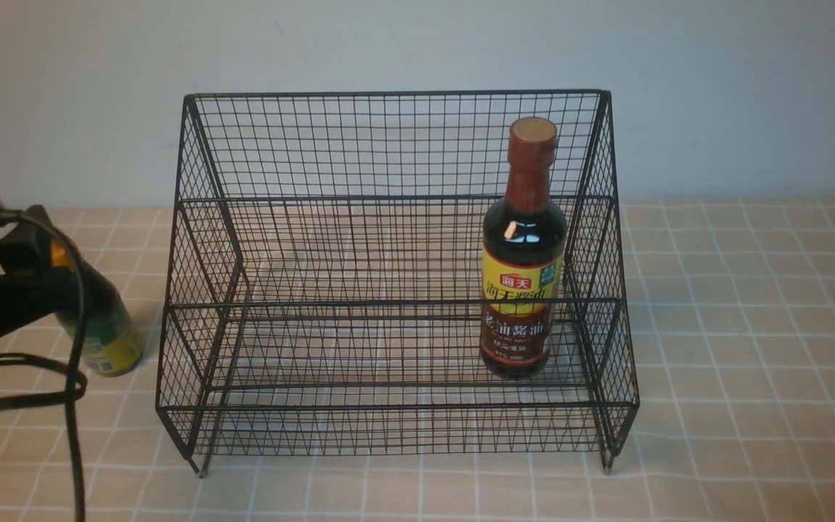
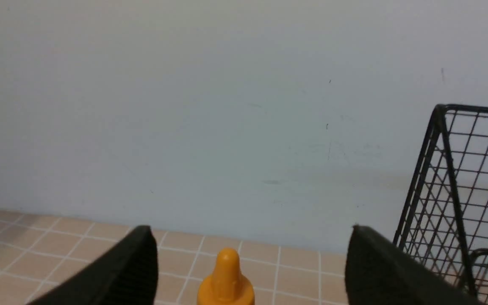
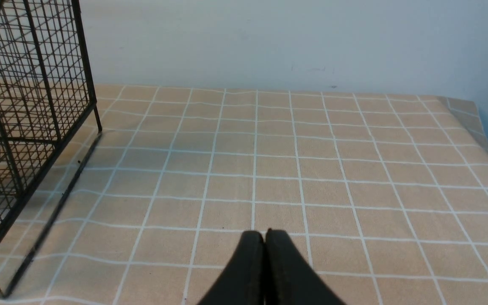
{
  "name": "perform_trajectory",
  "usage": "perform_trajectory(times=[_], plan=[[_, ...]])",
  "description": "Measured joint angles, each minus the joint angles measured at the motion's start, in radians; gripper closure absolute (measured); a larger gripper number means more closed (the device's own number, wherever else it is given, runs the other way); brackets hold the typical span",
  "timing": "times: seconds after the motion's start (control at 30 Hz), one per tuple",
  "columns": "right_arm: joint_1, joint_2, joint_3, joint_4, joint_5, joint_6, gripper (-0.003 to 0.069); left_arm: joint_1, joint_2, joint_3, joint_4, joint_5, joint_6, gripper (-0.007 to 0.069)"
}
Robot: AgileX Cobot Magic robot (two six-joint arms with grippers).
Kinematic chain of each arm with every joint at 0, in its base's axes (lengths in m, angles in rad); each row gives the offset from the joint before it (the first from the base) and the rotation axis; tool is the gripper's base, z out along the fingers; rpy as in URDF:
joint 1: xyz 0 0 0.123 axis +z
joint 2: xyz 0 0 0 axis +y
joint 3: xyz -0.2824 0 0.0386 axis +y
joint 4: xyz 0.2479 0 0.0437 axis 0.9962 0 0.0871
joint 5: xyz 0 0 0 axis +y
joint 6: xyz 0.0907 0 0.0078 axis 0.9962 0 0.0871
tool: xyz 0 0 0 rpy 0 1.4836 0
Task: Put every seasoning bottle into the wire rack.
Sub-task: Use the left arm to grab the condiment bottle closest to it
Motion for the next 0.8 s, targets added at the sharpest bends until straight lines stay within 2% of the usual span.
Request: perform_trajectory(times=[0.27,0.7,0.8], plan=[[0.000,0.000,0.000,0.000,0.000,0.000,0.0673,0.000,0.203,-0.071,-0.064,-0.154,0.000,0.0082],[0.000,0.000,0.000,0.000,0.000,0.000,0.0673,0.000,0.408,-0.152,-0.076,-0.211,0.000,0.0082],[0.000,0.000,0.000,0.000,0.000,0.000,0.0673,0.000,0.444,-0.157,-0.102,-0.214,0.000,0.0102]])
